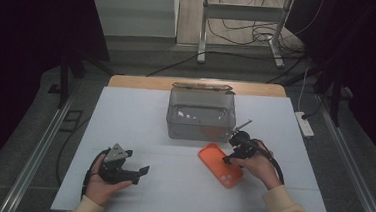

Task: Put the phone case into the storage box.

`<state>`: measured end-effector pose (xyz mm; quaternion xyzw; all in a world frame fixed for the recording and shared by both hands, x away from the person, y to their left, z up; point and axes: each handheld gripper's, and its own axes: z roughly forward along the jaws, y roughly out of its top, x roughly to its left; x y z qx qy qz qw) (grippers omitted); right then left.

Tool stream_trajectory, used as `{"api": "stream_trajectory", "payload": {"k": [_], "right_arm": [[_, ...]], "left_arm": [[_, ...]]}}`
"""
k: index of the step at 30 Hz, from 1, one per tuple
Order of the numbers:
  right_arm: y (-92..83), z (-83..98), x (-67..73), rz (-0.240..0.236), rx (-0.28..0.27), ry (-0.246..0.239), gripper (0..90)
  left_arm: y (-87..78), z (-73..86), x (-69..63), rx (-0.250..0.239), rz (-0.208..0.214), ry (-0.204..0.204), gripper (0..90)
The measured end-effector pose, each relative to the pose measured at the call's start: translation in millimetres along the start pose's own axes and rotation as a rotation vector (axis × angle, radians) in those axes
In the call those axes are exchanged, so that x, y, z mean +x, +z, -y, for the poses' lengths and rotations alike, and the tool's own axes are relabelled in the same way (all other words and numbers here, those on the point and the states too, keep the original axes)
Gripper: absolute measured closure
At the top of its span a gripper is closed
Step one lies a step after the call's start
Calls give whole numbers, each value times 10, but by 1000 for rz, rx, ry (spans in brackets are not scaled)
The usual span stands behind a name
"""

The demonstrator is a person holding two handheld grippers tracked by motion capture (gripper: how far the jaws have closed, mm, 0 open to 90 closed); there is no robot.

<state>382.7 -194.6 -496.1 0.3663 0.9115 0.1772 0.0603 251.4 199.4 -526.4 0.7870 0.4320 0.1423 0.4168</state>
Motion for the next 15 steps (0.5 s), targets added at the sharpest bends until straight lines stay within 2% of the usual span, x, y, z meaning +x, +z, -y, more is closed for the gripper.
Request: {"api": "stream_trajectory", "payload": {"k": [15], "right_arm": [[-5, -4, 20, -31, 5, 2, 629]], "left_arm": [[1, 1, -2, 0, 1, 2, 117]]}}
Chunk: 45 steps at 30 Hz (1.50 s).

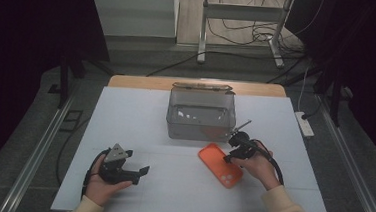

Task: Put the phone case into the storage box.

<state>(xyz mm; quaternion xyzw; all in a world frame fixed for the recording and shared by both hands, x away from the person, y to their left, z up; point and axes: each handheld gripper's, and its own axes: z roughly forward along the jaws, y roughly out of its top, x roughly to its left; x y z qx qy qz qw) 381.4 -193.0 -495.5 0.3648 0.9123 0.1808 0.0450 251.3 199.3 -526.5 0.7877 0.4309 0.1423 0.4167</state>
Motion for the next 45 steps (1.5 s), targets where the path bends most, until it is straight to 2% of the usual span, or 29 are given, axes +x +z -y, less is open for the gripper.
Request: {"api": "stream_trajectory", "payload": {"k": [11, 22, 31, 35, 45], "right_arm": [[-5, -7, 18, -22, 11, 7, 763], [-10, -5, 10, -20, 14, 17, 811], [-10, -15, 44, 27, 22, 19, 869], [-11, -28, 89, 60, 32, 1, 879], [-18, -36, 112, 68, 31, -44, 889]], "left_arm": [[0, 0, -4, 0, 0, 2, 118], [3, -1, -8, 2, 1, 3, 118], [4, -2, -10, 2, 1, 5, 118], [3, -2, -10, 1, 1, 5, 118], [-2, -1, -7, 1, 2, 4, 118]]}}
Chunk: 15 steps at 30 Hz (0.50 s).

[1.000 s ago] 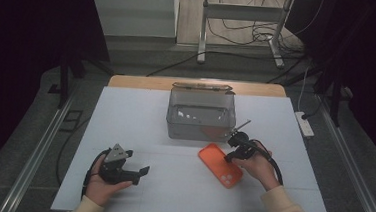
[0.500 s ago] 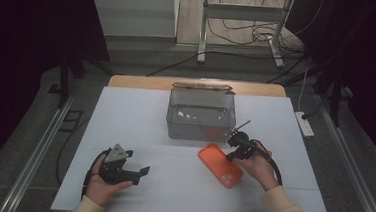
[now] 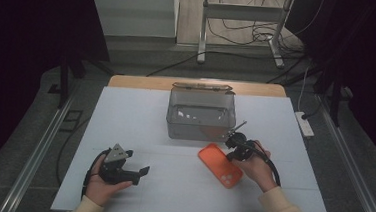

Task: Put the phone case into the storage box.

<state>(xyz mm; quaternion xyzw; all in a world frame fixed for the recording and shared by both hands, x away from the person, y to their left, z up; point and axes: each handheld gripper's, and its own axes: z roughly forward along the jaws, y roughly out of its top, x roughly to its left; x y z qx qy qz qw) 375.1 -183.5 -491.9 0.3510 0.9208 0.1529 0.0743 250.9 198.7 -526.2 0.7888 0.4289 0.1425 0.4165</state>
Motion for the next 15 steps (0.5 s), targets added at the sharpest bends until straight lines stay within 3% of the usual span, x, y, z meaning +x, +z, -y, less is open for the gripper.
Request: {"api": "stream_trajectory", "payload": {"k": [15], "right_arm": [[-144, -1, -3, 6, -47, -53, 890]], "left_arm": [[-14, 3, 12, -4, -2, -5, 118]]}}
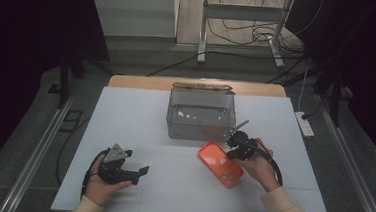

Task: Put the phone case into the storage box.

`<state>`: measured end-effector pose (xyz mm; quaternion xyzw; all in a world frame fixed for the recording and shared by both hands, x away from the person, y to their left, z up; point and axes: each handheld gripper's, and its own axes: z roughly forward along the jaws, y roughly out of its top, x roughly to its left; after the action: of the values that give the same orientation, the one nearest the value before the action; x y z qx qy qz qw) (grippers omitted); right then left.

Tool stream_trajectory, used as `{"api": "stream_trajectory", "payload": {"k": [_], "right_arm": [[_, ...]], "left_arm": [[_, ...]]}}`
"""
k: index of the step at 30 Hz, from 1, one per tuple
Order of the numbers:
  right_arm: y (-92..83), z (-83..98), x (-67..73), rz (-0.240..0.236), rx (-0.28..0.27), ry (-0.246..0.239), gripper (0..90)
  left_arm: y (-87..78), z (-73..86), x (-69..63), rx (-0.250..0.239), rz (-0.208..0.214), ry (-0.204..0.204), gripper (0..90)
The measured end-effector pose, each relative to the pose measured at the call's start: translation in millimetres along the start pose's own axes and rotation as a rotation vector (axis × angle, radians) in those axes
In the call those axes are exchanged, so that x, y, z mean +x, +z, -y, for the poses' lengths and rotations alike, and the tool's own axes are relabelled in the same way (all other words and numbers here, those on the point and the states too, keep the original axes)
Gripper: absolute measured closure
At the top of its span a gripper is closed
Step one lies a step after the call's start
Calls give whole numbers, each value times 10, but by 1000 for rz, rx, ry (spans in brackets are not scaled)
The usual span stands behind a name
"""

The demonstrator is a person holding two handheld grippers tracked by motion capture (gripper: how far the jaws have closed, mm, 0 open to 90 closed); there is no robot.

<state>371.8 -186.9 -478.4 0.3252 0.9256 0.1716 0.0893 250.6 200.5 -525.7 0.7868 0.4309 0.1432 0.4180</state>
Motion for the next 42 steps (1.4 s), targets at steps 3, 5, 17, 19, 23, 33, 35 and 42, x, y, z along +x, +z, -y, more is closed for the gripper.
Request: {"api": "stream_trajectory", "payload": {"k": [3, 5, 17, 19, 23, 33, 35, 42], "right_arm": [[-57, 2, -10, -3, -19, 0, 891], [-98, 3, -14, -1, -33, -2, 890], [-339, 6, -25, -2, -105, -4, 890], [-365, 6, -25, 1, -110, -9, 890], [-397, 6, -14, -5, -112, -11, 890], [-491, -2, 19, -2, -132, -25, 889], [-519, -4, 29, 3, -138, -28, 889], [-626, -13, 65, 8, -164, -40, 889]], "left_arm": [[-2, -1, -1, -1, 0, 0, 118], [-3, 0, -1, -1, 0, -1, 118], [2, -3, 3, -4, -2, -3, 118], [5, -6, 4, -3, -1, -3, 118], [-3, -6, 1, -6, -2, -3, 118], [1, -7, 6, -5, -3, -5, 119], [0, -8, 7, -7, -3, -6, 119], [1, -11, 9, -8, -3, -7, 119]]}}
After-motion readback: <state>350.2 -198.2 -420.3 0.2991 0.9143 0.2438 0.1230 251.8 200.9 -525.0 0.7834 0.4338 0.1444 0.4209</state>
